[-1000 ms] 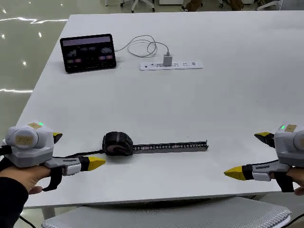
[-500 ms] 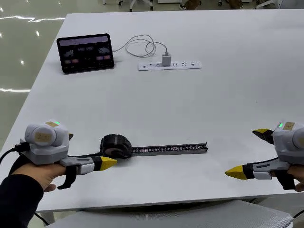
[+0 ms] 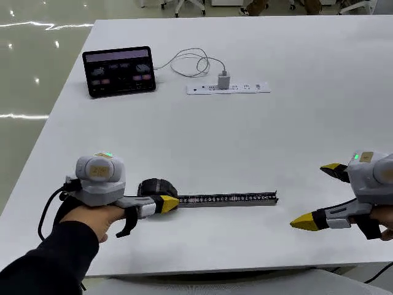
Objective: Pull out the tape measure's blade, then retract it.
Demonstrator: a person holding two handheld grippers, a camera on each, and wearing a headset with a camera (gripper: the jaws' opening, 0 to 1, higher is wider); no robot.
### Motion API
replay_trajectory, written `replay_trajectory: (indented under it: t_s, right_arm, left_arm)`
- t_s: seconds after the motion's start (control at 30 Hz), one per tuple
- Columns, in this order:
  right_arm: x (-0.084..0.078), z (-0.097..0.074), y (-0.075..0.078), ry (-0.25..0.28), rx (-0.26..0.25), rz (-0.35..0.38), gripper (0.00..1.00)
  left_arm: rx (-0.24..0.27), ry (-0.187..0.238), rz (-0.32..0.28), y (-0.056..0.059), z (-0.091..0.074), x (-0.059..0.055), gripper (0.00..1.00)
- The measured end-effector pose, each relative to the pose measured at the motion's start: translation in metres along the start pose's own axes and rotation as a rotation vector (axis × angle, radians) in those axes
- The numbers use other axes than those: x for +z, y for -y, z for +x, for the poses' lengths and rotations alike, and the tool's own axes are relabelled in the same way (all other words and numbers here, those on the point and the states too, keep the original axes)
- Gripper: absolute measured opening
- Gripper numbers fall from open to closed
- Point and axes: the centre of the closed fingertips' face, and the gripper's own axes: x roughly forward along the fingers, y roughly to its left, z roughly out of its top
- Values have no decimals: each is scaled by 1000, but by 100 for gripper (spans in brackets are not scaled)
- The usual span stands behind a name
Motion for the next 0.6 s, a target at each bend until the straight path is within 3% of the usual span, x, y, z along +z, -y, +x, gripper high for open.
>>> replay_trajectory:
  t_s: [0.2, 0.3, 0.33, 0.6]
  right_arm:
    - [5, 10, -4, -23, 41, -57, 100]
    - [1, 15, -11, -44, 95, -85, 100]
    - [-4, 16, -13, -73, 110, -97, 100]
    - [-7, 20, -10, -110, 146, -145, 100]
  left_arm:
    - [4, -2, -26, 3, 8, -7, 100]
    - [78, 38, -46, -5, 9, -4, 100]
    - [73, 34, -45, -5, 11, -6, 100]
    - [72, 26, -81, 2, 19, -13, 100]
